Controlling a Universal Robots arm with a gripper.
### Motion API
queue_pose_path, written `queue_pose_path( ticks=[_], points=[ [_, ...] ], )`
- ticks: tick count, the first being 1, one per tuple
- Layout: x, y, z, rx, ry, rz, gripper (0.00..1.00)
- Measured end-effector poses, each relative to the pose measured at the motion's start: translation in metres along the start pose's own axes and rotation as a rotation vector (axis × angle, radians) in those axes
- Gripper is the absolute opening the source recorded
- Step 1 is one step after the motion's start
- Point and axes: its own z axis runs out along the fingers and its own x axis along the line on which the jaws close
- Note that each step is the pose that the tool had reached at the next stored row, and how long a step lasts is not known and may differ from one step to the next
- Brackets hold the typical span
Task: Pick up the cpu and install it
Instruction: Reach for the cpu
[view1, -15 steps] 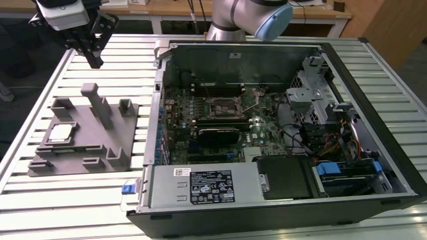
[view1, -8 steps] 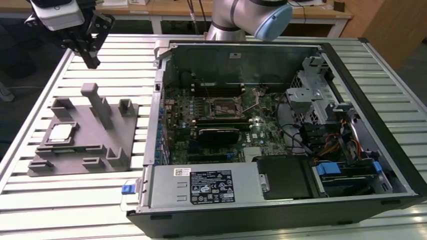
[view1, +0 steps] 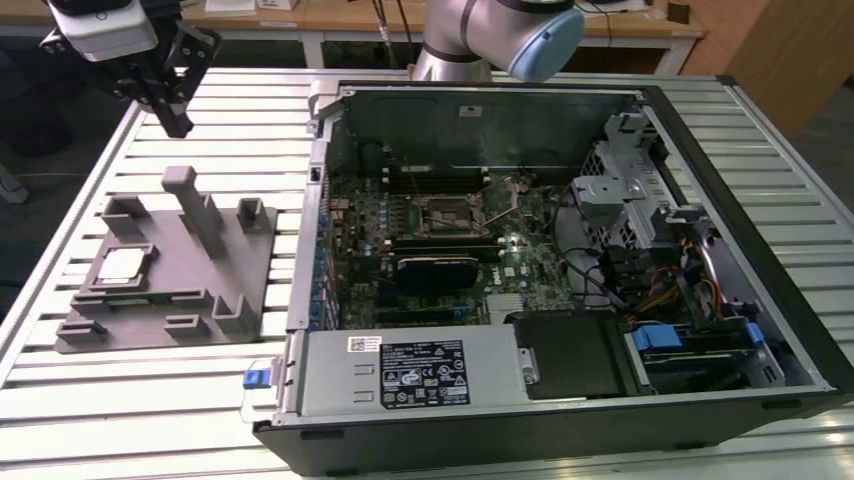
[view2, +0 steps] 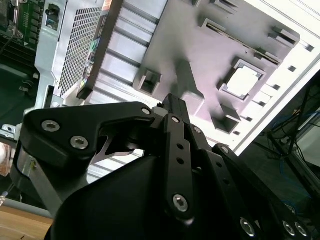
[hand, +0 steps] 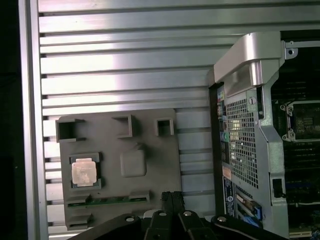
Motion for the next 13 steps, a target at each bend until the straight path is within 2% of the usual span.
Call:
queue_pose_path(
  ticks=[13],
  points=[
    [0.0104, -0.0008, 0.0004, 0.0000, -0.0001, 0.000, 0.11]
  ],
)
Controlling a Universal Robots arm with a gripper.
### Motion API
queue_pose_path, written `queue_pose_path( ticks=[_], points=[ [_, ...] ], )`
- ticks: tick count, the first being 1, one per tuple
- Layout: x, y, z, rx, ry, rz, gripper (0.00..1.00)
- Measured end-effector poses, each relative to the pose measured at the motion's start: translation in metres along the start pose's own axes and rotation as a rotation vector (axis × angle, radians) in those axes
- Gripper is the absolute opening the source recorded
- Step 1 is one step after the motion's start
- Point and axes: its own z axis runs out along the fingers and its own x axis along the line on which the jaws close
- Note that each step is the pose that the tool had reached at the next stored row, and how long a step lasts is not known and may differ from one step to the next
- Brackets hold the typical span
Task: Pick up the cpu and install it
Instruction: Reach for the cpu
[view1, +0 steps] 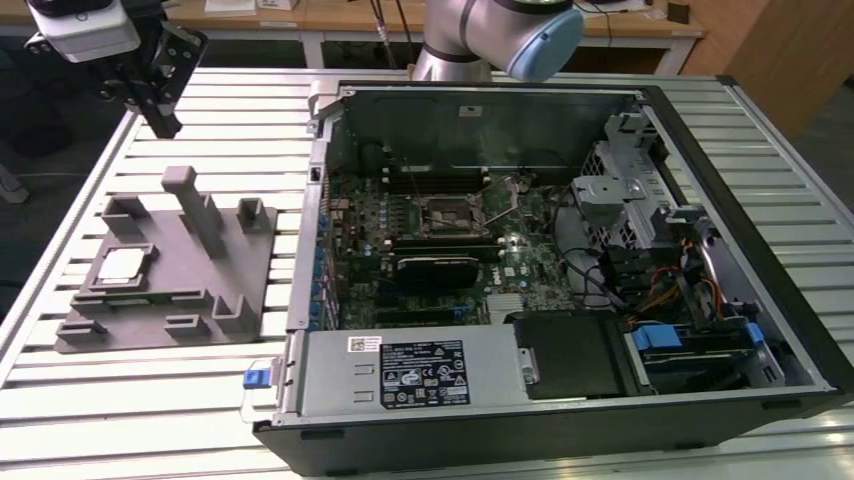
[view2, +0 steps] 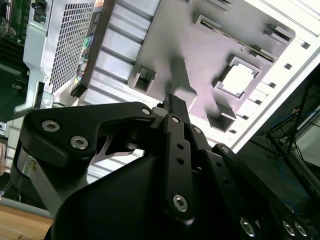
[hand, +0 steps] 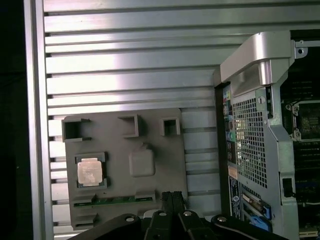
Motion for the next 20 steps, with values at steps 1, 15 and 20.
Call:
queue_pose_path(
  ticks=[1, 15, 20],
  points=[
    [0.0007, -0.0001, 0.0001, 0.0000, 0.0000, 0.000, 0.11],
    [0.0112, -0.0009, 0.0013, 0.0000, 0.0000, 0.000, 0.11],
    [0.0146, -0.0012, 0.0017, 0.0000, 0.0000, 0.000, 0.11]
  ],
)
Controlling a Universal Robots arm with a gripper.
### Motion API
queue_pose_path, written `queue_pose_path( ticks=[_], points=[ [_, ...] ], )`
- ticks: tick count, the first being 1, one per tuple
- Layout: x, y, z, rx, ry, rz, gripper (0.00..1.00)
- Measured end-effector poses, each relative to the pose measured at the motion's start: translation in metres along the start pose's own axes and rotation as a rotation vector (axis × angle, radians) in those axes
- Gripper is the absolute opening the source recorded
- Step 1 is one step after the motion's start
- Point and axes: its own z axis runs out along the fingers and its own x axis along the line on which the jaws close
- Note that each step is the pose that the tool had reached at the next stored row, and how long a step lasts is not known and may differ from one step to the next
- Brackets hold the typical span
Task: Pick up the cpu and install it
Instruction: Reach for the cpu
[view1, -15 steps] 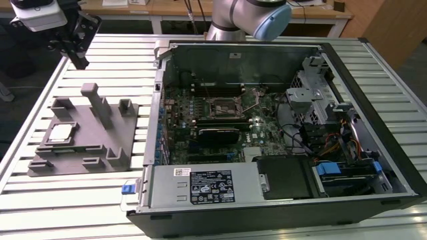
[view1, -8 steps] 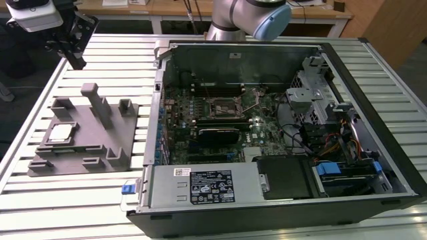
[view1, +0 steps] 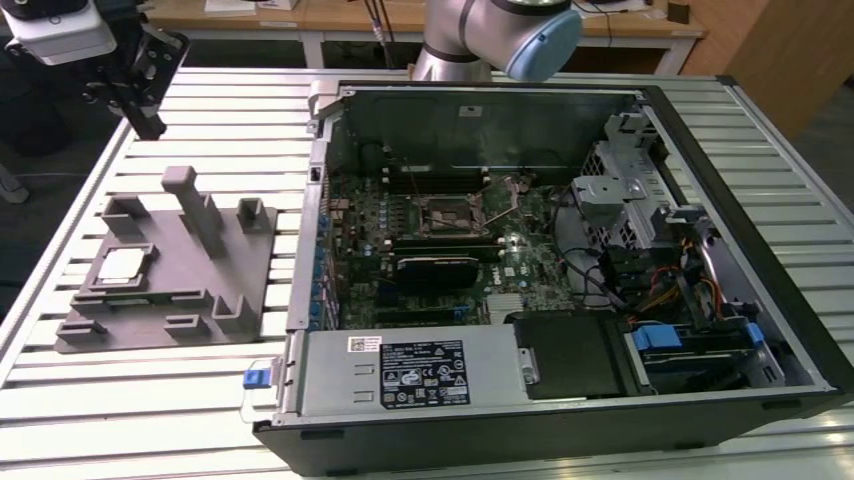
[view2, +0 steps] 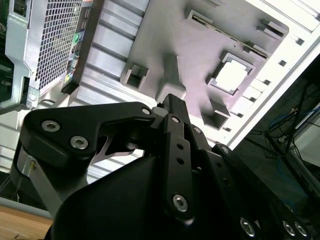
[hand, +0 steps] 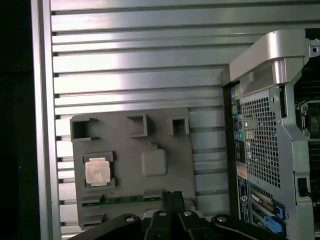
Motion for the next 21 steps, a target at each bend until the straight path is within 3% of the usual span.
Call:
queue_pose_path(
  ticks=[21],
  points=[
    [0.0162, -0.0013, 0.0013, 0.0000, 0.0000, 0.000, 0.11]
  ],
)
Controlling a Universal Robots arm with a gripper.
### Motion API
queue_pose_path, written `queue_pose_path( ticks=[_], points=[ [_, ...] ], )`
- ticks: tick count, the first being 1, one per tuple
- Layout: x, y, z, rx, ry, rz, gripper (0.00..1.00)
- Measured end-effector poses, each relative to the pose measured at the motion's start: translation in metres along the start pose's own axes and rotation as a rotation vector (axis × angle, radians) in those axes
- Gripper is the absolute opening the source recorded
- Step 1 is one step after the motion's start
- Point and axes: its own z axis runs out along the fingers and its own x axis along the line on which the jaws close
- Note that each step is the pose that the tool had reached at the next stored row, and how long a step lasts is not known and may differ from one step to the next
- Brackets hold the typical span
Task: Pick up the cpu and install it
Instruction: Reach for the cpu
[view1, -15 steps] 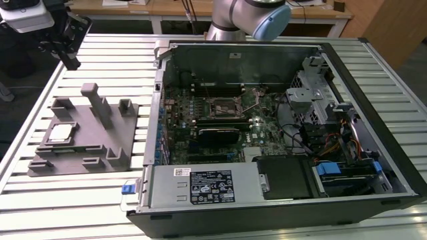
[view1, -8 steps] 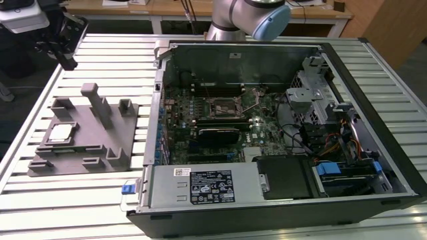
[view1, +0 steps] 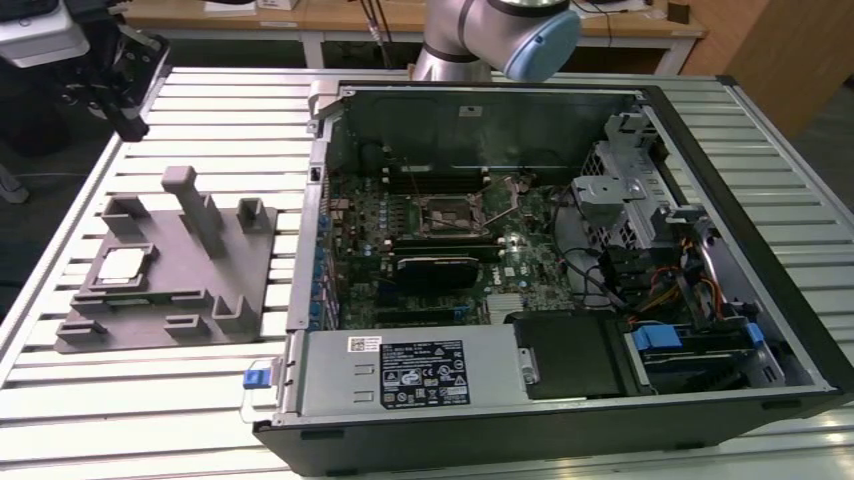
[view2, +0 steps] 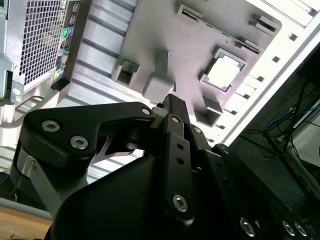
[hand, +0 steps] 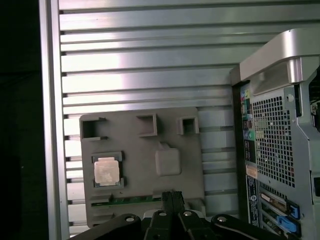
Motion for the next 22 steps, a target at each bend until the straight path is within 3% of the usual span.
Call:
queue_pose_path(
  ticks=[22],
  points=[
    [0.0162, -0.0013, 0.0014, 0.0000, 0.0000, 0.000, 0.11]
  ],
)
